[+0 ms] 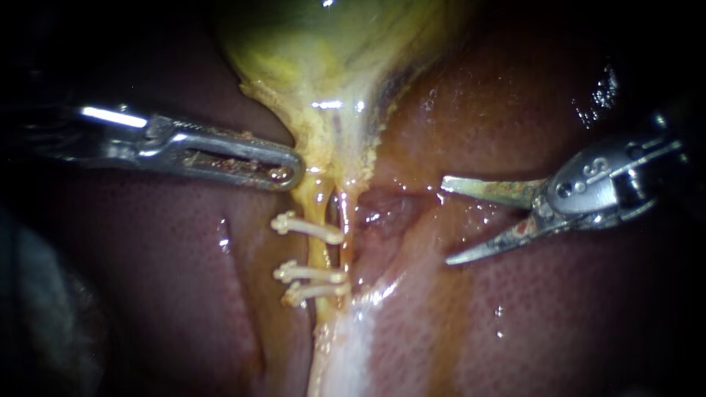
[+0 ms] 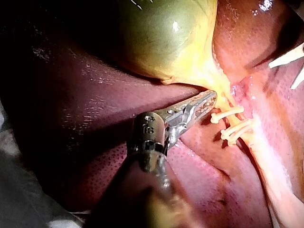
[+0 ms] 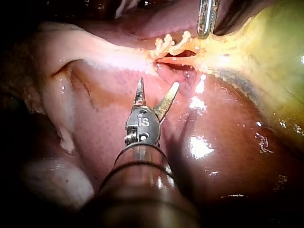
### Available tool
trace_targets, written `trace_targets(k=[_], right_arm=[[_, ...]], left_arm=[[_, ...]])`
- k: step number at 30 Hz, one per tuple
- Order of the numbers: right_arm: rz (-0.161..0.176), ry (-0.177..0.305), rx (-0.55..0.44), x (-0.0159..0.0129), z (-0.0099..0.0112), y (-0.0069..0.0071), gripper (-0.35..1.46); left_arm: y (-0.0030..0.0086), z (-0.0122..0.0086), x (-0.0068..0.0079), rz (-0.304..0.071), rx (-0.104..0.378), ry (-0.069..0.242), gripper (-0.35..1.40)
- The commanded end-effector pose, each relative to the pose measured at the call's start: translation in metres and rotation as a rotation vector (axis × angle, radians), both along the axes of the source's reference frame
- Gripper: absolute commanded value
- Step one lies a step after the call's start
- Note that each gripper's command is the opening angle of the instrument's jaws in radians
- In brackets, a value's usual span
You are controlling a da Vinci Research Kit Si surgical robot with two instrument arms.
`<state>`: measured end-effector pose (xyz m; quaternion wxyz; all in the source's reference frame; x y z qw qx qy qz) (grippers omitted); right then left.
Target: Go to the cutting position left tube
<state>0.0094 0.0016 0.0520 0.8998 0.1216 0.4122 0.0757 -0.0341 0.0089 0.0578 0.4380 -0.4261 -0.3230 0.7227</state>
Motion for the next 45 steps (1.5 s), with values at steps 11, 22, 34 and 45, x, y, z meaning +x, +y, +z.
trace_targets(k=[11, 22, 34, 45], right_arm=[[-0.013, 0.014, 0.017, 0.0005, -0.0001, -0.0001, 1.45], [-0.012, 0.109, 0.122, 0.0049, -0.0010, -0.0013, 1.45], [-0.041, 0.167, 0.331, 0.0119, 0.0021, -0.0041, 1.43], [-0.032, 0.152, 0.380, 0.0125, 0.0054, -0.0043, 1.41]], left_arm=[[0.0013, -0.0047, 0.0037, -0.002, 0.016, -0.002, -0.35], [0.0016, -0.0055, 0.0042, -0.003, 0.019, -0.002, -0.35], [0.0012, -0.0060, 0.0042, -0.005, 0.019, -0.001, -0.35], [0.0010, -0.0063, 0.0042, -0.005, 0.020, -0.001, -0.35]])
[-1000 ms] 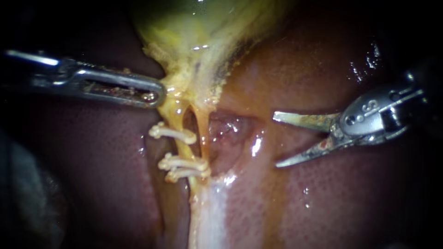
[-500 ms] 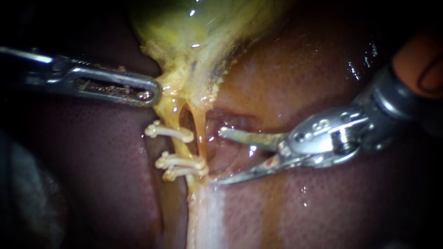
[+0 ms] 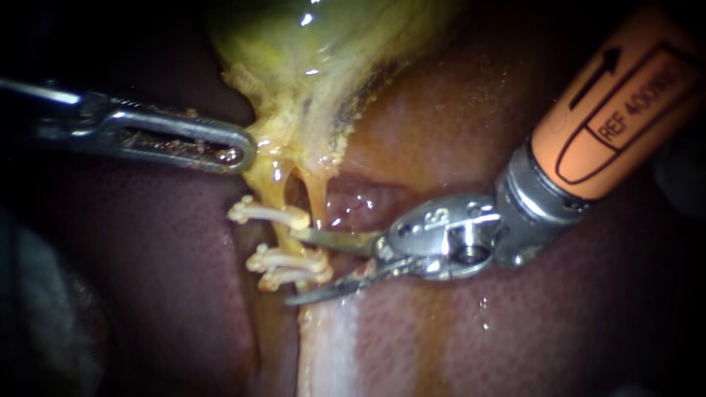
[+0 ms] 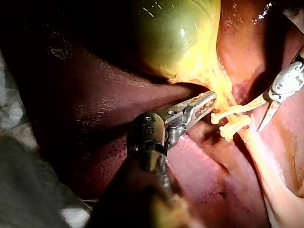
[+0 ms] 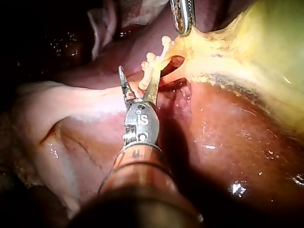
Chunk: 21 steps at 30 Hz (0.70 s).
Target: Go to the cutting position left tube
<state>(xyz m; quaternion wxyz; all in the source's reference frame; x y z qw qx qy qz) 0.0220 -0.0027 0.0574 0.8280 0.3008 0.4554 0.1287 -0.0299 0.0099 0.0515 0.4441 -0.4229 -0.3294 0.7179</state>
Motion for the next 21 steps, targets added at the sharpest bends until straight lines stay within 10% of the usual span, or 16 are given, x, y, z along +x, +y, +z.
trace_targets(k=[1, 21], right_arm=[[0.001, -0.003, 0.005, 0.0000, 0.0003, 0.0002, 1.41], [0.011, 0.058, 0.072, 0.0011, 0.0034, 0.0012, 1.43]], left_arm=[[0.0000, 0.0000, 0.0000, 0.000, 0.000, 0.000, -0.35], [-0.0002, -0.0005, 0.0000, 0.002, 0.002, -0.002, -0.35]])
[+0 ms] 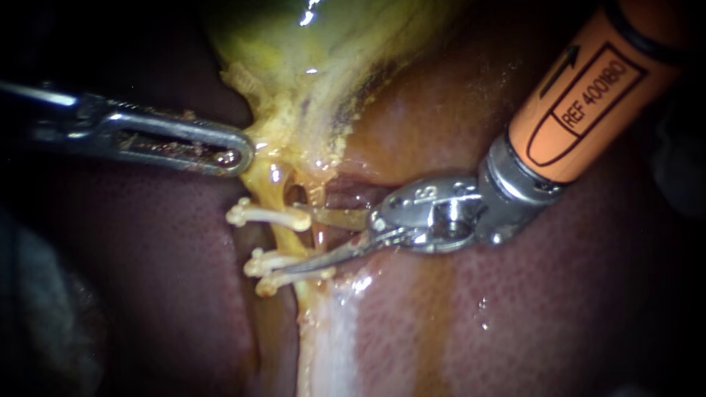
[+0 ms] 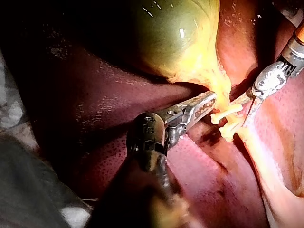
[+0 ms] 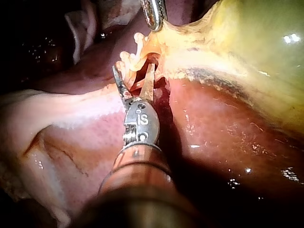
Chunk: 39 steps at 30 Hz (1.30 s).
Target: Go to the cutting position left tube
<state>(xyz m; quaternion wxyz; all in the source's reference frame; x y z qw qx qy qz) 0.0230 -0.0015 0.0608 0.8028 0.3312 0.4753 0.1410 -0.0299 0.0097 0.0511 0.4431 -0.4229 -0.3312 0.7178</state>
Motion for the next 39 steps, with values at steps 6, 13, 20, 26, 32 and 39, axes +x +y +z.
trace_targets(k=[6, 13, 20, 26, 32, 39], right_arm=[[-0.044, 0.062, 0.049, 0.0013, -0.0005, -0.0004, 1.40], [-0.004, 0.060, 0.050, 0.0031, -0.0004, -0.0006, 1.38], [0.032, 0.050, 0.107, 0.0054, 0.0005, -0.0010, 1.40], [0.059, 0.069, 0.144, 0.0070, 0.0003, -0.0010, 1.40], [0.073, 0.090, 0.164, 0.0080, -0.0008, -0.0014, 1.40], [0.062, 0.125, 0.191, 0.0084, -0.0028, -0.0021, 1.40]], left_arm=[[0.0000, 0.0000, 0.0000, -0.001, 0.000, 0.001, -0.35], [0.0000, 0.0000, -0.0001, -0.001, 0.000, 0.001, -0.35], [0.0000, 0.0000, -0.0001, -0.001, 0.000, 0.001, -0.35], [0.0000, 0.0000, -0.0001, -0.001, 0.000, 0.001, -0.35], [0.0000, 0.0000, -0.0001, -0.001, 0.000, 0.001, -0.35], [0.0000, 0.0000, 0.0000, -0.001, 0.000, 0.000, -0.35]])
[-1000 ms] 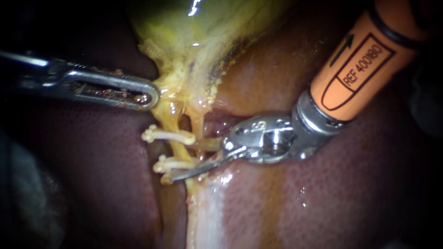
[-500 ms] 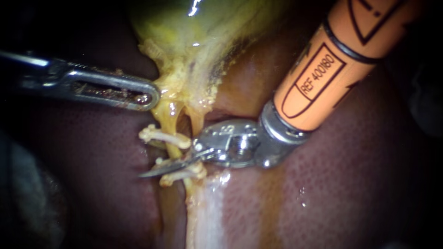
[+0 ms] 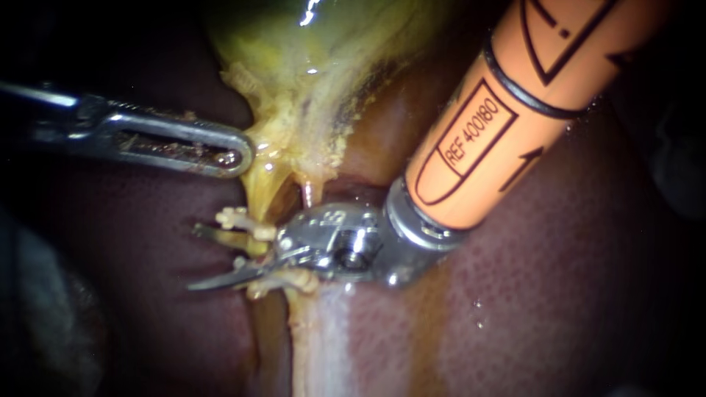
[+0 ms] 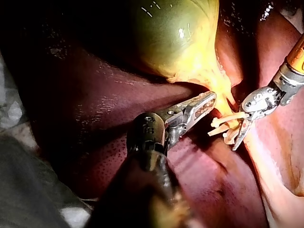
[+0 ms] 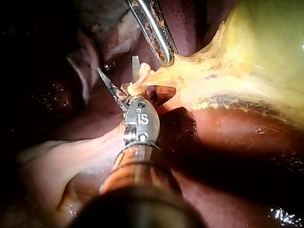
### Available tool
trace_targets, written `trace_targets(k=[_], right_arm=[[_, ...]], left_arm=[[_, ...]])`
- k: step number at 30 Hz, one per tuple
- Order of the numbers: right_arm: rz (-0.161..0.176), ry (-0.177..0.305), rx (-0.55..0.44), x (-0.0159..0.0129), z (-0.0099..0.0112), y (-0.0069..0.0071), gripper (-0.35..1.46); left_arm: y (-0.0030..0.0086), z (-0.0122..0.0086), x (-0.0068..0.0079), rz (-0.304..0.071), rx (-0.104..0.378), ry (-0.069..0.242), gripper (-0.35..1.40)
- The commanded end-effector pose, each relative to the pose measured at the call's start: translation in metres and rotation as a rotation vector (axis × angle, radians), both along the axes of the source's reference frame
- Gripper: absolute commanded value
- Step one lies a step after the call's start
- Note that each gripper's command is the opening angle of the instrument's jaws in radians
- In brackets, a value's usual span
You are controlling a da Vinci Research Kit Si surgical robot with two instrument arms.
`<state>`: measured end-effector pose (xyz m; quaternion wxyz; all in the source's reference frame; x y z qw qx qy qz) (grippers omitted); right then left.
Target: Go to the cutting position left tube
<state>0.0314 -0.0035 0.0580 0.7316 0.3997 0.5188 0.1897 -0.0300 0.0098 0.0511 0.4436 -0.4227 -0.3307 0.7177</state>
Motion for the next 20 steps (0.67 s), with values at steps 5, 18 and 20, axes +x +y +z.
trace_targets(k=[5, 18, 20], right_arm=[[-0.004, 0.015, 0.009, 0.0001, -0.0012, 0.0000, 1.40], [-0.004, 0.015, 0.010, 0.0001, -0.0013, 0.0002, 1.40], [-0.003, 0.012, 0.015, 0.0001, -0.0012, 0.0002, 1.40]], left_arm=[[0.0000, 0.0000, 0.0001, 0.001, 0.000, -0.001, -0.35], [0.0000, 0.0000, 0.0001, 0.001, 0.000, -0.001, -0.35], [0.0000, 0.0000, 0.0001, 0.001, 0.000, -0.001, -0.35]])
